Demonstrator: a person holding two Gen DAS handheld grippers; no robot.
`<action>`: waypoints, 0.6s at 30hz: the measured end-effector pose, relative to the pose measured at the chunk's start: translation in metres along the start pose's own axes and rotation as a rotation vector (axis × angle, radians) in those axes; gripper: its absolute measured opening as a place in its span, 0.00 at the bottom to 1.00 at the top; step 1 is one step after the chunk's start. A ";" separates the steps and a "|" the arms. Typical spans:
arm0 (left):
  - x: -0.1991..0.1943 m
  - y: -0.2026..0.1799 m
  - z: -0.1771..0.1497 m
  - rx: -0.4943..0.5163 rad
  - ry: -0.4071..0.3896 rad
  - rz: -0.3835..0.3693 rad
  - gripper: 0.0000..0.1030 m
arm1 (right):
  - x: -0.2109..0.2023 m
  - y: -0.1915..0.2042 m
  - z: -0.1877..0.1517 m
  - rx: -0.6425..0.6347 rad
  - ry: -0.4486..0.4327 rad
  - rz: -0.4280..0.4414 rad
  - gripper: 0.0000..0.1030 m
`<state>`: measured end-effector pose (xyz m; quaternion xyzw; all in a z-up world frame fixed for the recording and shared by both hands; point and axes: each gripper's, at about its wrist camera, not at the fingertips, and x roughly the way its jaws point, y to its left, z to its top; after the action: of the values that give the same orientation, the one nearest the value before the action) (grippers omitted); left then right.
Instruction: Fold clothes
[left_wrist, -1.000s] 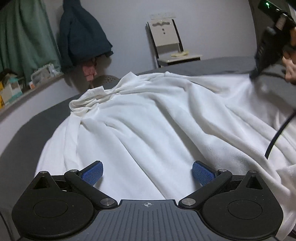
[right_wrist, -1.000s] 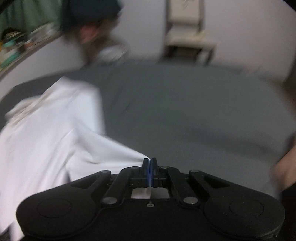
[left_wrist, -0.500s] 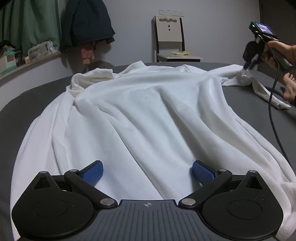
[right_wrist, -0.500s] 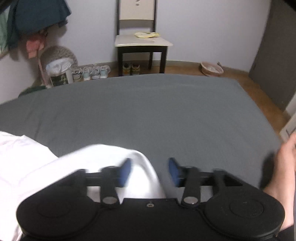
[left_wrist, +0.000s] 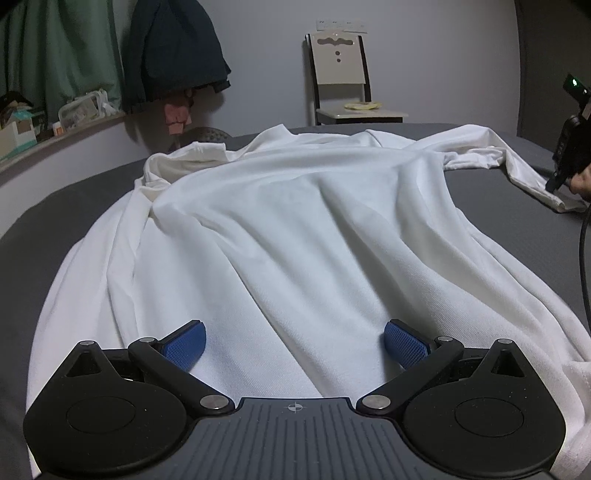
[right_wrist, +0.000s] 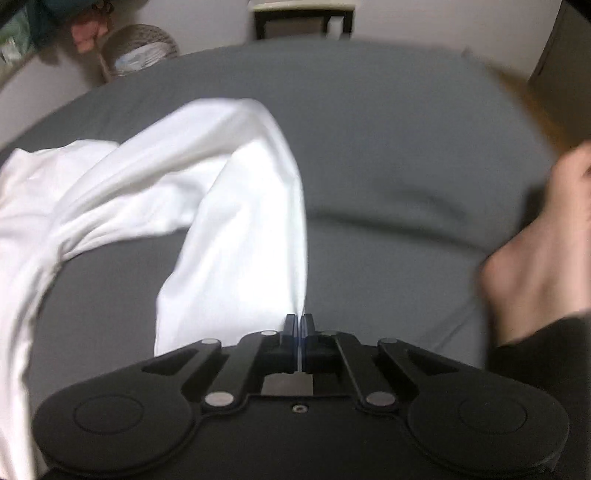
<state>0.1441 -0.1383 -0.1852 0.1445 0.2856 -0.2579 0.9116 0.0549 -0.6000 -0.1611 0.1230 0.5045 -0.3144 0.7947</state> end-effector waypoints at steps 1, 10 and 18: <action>-0.001 -0.001 0.000 0.004 -0.001 0.003 1.00 | -0.008 -0.001 0.009 -0.039 -0.039 -0.084 0.02; -0.001 -0.002 0.000 0.014 -0.004 0.011 1.00 | 0.009 -0.044 0.089 -0.003 -0.040 -0.382 0.02; 0.001 0.000 0.000 0.005 0.001 0.003 1.00 | 0.064 -0.037 0.092 -0.037 -0.080 -0.397 0.24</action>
<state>0.1444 -0.1388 -0.1859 0.1471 0.2852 -0.2573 0.9115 0.1173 -0.6993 -0.1705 -0.0059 0.4927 -0.4604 0.7384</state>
